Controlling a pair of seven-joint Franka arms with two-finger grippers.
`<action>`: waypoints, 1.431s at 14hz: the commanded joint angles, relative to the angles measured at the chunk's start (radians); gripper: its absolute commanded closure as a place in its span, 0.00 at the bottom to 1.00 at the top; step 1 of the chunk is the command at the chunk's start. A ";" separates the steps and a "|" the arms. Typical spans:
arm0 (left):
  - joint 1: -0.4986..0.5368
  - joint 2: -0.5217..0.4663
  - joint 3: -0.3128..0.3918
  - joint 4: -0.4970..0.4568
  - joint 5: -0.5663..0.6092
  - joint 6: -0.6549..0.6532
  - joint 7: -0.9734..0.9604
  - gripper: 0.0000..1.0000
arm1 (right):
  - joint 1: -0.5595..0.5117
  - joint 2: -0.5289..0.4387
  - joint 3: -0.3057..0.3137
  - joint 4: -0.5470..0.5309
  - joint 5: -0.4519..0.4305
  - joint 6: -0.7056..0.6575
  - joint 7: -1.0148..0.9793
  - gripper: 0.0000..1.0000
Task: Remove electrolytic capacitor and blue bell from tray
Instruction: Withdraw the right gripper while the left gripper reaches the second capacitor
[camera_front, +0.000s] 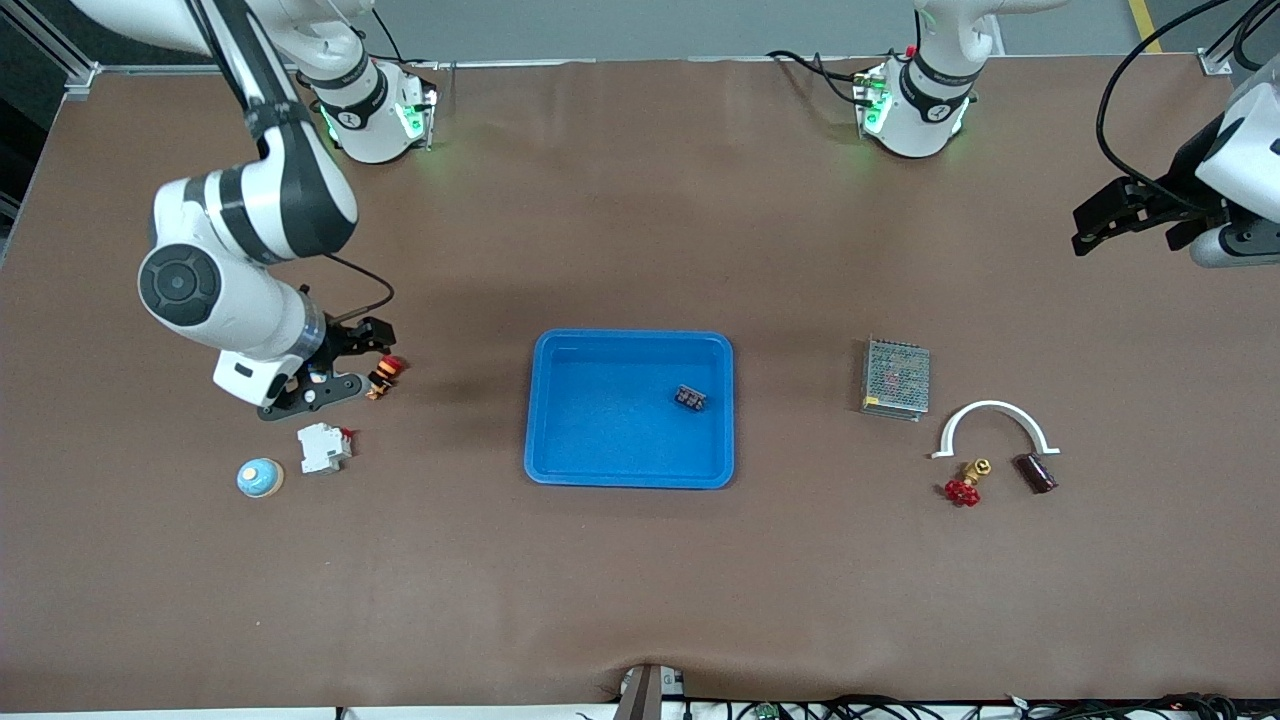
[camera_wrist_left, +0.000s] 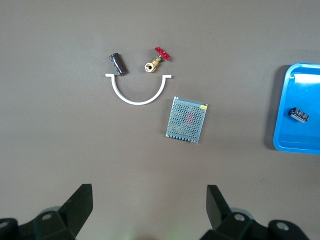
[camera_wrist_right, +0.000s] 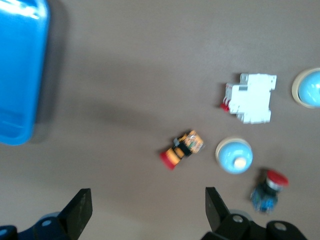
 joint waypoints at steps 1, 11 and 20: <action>-0.003 0.017 -0.008 -0.001 0.004 0.001 -0.020 0.00 | 0.063 0.012 -0.006 0.150 -0.005 -0.185 0.133 0.00; -0.110 0.290 -0.176 -0.001 0.021 0.254 -0.471 0.00 | 0.085 -0.039 -0.012 0.537 -0.008 -0.689 0.180 0.00; -0.329 0.598 -0.175 0.010 0.142 0.585 -0.957 0.00 | -0.147 -0.086 -0.015 0.575 -0.028 -0.724 -0.015 0.00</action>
